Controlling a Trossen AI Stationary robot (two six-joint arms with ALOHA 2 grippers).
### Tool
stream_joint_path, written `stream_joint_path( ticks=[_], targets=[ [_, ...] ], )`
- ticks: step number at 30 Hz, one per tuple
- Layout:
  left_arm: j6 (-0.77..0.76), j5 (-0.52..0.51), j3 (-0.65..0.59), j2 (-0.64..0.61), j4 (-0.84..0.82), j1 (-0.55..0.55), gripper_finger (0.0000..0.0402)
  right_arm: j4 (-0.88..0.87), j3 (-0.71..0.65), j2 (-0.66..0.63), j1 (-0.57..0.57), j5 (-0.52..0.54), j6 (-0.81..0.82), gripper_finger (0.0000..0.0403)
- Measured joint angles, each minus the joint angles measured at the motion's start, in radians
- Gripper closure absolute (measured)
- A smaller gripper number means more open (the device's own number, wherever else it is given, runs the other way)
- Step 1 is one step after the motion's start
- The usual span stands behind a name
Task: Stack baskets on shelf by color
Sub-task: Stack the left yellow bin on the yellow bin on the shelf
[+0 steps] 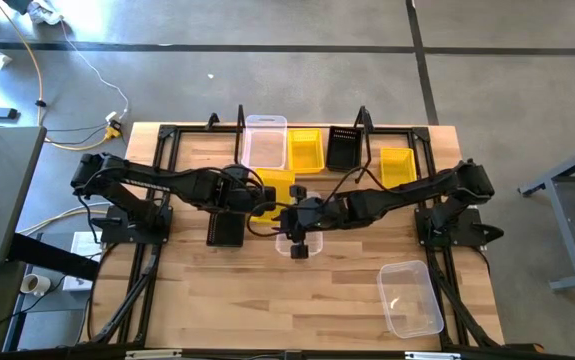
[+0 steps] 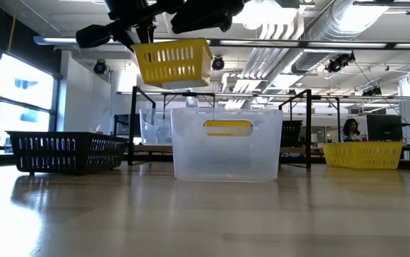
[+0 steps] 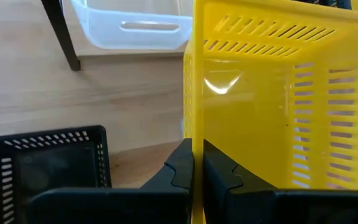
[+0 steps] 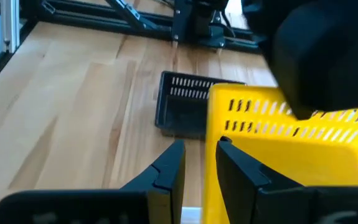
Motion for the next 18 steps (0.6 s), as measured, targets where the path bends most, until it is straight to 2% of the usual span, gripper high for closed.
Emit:
stream_joint_path(
  ticks=[13, 18],
  targets=[
    [0.064, 0.005, 0.0, 0.0, 0.054, 0.025, 0.0401, -0.12, 0.0, 0.0, -0.008, 0.064, 0.053, 0.0325],
    [0.082, 0.016, 0.0, 0.0, 0.055, 0.024, 0.0401, -0.111, 0.017, 0.0, 0.001, 0.082, 0.003, 0.0325]
  ],
)
